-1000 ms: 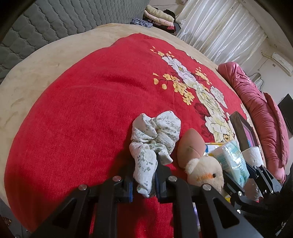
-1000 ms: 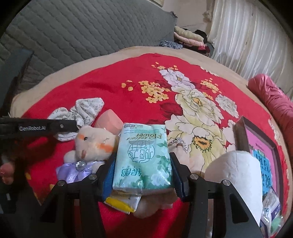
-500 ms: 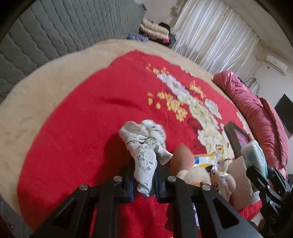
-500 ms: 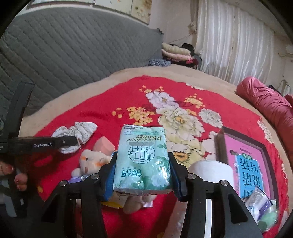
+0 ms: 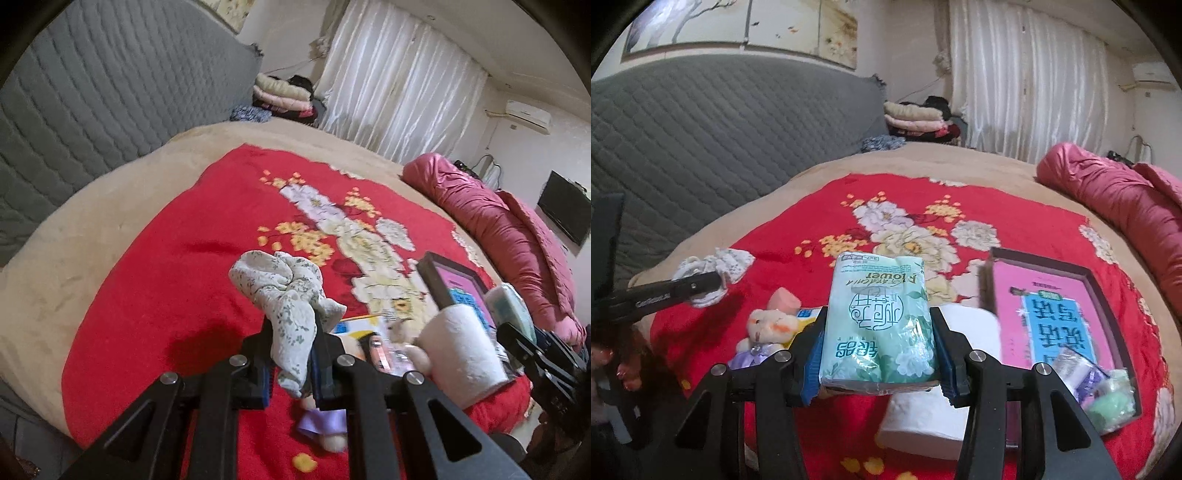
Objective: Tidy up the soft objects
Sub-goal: 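Lift the floral cloth and green tissue pack and carry both toward the pink tray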
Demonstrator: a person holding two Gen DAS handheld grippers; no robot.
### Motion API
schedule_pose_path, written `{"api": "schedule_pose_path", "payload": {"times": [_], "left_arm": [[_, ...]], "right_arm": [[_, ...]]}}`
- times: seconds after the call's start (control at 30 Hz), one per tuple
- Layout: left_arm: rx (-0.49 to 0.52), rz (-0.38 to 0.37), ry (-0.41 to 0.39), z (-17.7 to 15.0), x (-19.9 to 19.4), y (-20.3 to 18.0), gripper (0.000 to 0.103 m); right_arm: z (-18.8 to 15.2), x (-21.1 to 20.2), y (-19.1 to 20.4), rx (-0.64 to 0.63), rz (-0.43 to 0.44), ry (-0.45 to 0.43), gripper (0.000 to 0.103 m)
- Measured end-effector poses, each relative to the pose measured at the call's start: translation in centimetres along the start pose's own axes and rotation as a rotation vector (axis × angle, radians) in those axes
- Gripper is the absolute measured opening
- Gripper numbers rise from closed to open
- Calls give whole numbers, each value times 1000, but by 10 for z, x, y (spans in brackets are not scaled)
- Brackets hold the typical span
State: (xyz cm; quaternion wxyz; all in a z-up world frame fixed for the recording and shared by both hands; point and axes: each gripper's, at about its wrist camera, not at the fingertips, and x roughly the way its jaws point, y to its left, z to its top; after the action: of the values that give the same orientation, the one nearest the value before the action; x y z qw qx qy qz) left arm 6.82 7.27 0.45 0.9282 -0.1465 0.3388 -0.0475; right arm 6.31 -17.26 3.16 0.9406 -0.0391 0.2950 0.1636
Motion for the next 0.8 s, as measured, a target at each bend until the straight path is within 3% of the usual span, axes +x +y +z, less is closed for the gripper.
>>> {"api": "schedule_pose_path", "payload": {"times": [0.37, 0.8], "left_arm": [[153, -85, -16, -8, -30, -89, 15], [302, -229, 34, -30, -29, -194, 15]], "right_arm": [[-8, -40, -38, 99, -62, -55, 51], [-23, -80, -101, 264, -199, -125, 51]]}}
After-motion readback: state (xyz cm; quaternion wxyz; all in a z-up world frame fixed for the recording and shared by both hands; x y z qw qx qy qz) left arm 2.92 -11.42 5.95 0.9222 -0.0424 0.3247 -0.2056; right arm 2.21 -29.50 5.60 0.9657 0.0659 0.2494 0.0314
